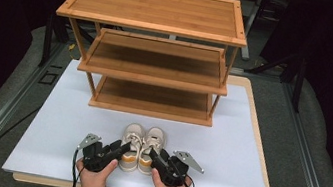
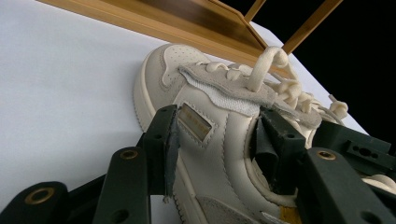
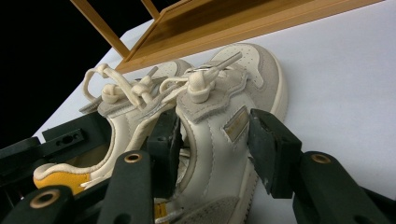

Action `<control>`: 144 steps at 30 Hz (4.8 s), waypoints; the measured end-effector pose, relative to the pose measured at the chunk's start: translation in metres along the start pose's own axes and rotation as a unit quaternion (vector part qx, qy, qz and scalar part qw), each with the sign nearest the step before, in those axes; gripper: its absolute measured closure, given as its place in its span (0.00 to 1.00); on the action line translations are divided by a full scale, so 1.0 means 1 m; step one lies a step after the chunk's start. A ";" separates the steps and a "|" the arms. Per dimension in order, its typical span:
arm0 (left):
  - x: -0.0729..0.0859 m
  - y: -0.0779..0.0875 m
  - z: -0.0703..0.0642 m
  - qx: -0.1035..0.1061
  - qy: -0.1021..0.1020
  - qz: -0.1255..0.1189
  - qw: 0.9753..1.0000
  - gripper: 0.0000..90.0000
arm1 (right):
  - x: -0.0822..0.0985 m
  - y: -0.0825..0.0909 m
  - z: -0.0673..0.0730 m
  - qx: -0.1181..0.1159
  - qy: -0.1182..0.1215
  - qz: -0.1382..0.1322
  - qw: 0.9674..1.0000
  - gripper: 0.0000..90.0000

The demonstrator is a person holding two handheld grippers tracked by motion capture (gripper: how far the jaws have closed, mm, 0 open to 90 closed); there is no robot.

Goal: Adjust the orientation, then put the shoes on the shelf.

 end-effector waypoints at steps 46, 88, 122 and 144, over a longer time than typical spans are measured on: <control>-0.032 0.001 -0.011 0.004 -0.007 0.013 1.000 0.60 | -0.026 0.000 0.014 -0.007 0.007 -0.001 1.000 0.63; -0.090 0.002 -0.042 0.016 -0.013 -0.013 1.000 0.60 | -0.088 0.005 0.040 -0.021 0.021 -0.021 0.999 0.63; -0.153 0.006 -0.071 0.031 -0.026 -0.035 0.999 0.60 | -0.147 0.011 0.068 -0.038 0.026 -0.047 0.998 0.63; -0.187 -0.018 -0.068 0.030 0.001 -0.022 0.999 0.60 | -0.183 -0.012 0.073 -0.040 0.019 -0.028 0.999 0.62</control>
Point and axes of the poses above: each handheld gripper's, and its own axes: y roughly backward along the jaws, x roughly out of its underside, z roughly to its left, the point moved 4 cm from there along -y, roughly forward along the jaws, and after that the axes turned 13 degrees about -z, right-handed, at the moved point
